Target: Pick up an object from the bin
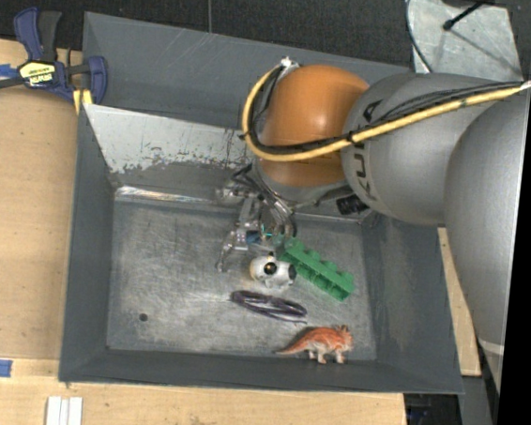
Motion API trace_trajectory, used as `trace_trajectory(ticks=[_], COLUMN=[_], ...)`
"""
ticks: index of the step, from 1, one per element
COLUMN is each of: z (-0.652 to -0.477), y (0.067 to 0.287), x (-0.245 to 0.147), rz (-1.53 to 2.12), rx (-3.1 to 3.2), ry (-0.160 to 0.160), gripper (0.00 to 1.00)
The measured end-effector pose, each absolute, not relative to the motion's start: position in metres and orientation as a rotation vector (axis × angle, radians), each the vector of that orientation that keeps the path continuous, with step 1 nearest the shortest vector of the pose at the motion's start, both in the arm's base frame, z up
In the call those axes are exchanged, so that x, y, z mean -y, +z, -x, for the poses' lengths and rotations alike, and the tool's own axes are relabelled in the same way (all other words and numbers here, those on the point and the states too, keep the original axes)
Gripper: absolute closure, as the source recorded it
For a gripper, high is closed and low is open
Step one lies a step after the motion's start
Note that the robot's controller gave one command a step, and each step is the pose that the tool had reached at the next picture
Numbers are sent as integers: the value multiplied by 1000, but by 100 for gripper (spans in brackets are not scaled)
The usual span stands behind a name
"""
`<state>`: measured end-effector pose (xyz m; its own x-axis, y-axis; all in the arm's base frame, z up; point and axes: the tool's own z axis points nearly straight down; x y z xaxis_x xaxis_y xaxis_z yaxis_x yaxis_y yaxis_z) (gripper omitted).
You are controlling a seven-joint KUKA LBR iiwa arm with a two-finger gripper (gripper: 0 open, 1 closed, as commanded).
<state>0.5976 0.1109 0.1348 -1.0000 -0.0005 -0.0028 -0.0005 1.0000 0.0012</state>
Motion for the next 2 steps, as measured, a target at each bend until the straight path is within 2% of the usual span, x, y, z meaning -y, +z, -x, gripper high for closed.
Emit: trace_trajectory(ticks=[1,2], z=[-588,-604], y=[128,98], x=[-60,-43], rz=[96,12], rx=[-3137,-3135], ry=[2,-7], gripper=[0,0])
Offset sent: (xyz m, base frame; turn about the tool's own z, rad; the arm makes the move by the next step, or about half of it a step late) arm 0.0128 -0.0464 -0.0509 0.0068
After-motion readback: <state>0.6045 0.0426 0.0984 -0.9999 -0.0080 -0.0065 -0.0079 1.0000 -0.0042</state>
